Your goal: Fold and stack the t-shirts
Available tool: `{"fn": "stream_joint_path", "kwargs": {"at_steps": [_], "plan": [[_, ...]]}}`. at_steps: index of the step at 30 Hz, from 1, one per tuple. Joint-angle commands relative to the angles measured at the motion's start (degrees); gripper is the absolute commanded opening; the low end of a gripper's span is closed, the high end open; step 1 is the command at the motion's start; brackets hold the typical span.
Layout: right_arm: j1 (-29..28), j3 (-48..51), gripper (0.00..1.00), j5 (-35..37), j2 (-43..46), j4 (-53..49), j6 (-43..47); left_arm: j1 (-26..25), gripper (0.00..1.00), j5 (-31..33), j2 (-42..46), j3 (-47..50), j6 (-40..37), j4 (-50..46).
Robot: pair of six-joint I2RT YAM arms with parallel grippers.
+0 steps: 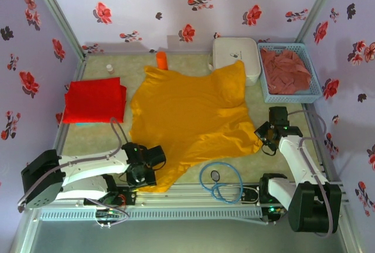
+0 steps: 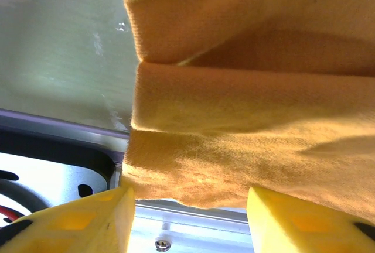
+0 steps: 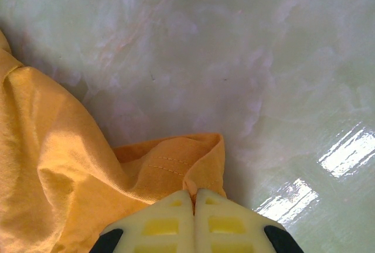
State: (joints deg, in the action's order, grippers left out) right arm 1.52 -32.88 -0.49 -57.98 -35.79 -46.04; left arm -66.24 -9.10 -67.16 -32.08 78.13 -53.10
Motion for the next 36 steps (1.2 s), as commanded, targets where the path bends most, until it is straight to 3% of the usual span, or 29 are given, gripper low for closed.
{"fn": "stream_joint_path", "kwargs": {"at_steps": [1,12,15,19,28,36], "plan": [[0.24,0.89,0.00,-0.39,1.02,-0.68,0.91,-0.47,0.56,0.71,-0.34,0.72,2.04,-1.09],[0.24,1.16,0.00,-0.34,1.48,-0.51,0.69,-0.47,0.52,1.32,-5.05,4.30,3.46,8.71],[0.24,0.89,0.00,-0.36,1.54,-0.75,0.93,-0.47,0.47,2.28,-6.69,4.23,3.28,9.75],[0.24,0.48,0.00,-0.13,2.13,-1.36,1.46,-0.25,0.31,3.83,-7.31,4.38,3.13,9.51],[0.24,-0.05,0.00,-0.21,3.92,-1.30,1.79,3.88,0.01,7.68,1.52,2.51,0.38,1.25],[0.24,-1.25,0.00,-0.89,3.51,-0.68,1.84,7.70,0.00,8.21,4.73,-2.10,-4.61,-4.10]]}}
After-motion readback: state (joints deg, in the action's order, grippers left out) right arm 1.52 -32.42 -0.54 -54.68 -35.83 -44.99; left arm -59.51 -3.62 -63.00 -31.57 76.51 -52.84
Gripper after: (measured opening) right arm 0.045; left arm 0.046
